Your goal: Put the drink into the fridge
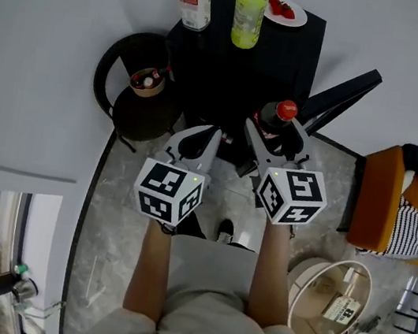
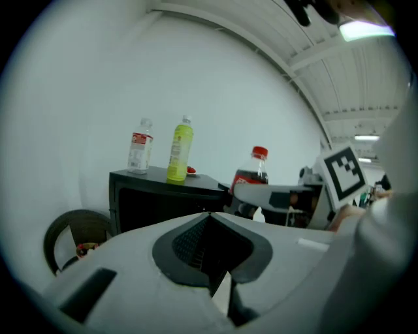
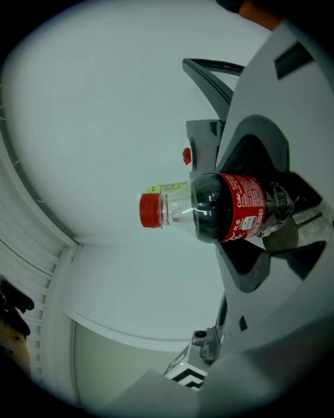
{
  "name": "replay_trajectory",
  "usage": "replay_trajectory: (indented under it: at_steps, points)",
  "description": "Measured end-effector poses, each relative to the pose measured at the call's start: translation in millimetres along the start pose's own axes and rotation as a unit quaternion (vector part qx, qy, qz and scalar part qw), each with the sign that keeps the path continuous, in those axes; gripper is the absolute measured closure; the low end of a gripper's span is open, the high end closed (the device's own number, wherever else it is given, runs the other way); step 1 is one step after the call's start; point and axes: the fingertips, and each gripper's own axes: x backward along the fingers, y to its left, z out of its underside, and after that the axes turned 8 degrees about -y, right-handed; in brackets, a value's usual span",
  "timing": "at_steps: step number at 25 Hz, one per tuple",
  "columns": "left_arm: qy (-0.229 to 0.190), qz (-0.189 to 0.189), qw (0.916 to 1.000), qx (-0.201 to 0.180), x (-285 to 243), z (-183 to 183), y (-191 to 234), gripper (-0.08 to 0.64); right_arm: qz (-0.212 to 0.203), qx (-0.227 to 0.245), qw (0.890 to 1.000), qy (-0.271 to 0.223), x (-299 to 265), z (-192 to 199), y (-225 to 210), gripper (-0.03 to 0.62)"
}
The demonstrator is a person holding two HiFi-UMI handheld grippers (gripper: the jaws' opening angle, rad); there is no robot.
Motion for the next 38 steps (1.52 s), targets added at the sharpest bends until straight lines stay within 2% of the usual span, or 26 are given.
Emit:
replay_trajectory:
  at_steps: [1,3,5,9,11,17,21,26,32,38]
  points:
    - [-0.011,-0.01,0.9998,0.012,0,-1,9,0.551,0.003,0.002,1.0,0.005,-3,7,4,0.305]
    - [-0.016,-0.017,0.9997,0.0,-3,-3,25,0.552,0.013,0.004,1.0,0.011,-14,20,9,0.305]
    - [-0.003,-0.008,0.9996,-0.026,-8,-1,40,0.552,0.025,0.0,1.0,0.01,-27,31,12,0.305]
    - [0.011,0.027,0.9993,-0.024,-20,6,70,0.552,0.051,-0.036,0.998,-0.009,-57,60,19,0.305]
    - [0.017,0.026,0.9989,-0.036,-28,15,91,0.552,0.071,-0.051,0.996,-0.019,-70,82,24,0.305]
    - [0.016,-0.001,0.9993,-0.034,-46,45,145,0.552,0.125,-0.038,0.991,-0.013,-118,150,20,0.305]
    - [0.019,0.01,0.999,-0.04,-58,69,169,0.552,0.15,-0.03,0.988,-0.008,-164,191,4,0.305]
    - [0.032,0.012,0.9975,-0.062,-65,103,191,0.552,0.15,-0.01,0.989,0.011,-205,245,-5,0.305]
    - [0.031,0.009,0.9956,-0.088,-86,138,210,0.552,0.14,0.013,0.99,0.014,-245,292,-22,0.305]
    - [0.012,-0.001,0.9976,-0.068,-101,157,228,0.552,0.138,0.023,0.99,0.013,-278,320,-33,0.305]
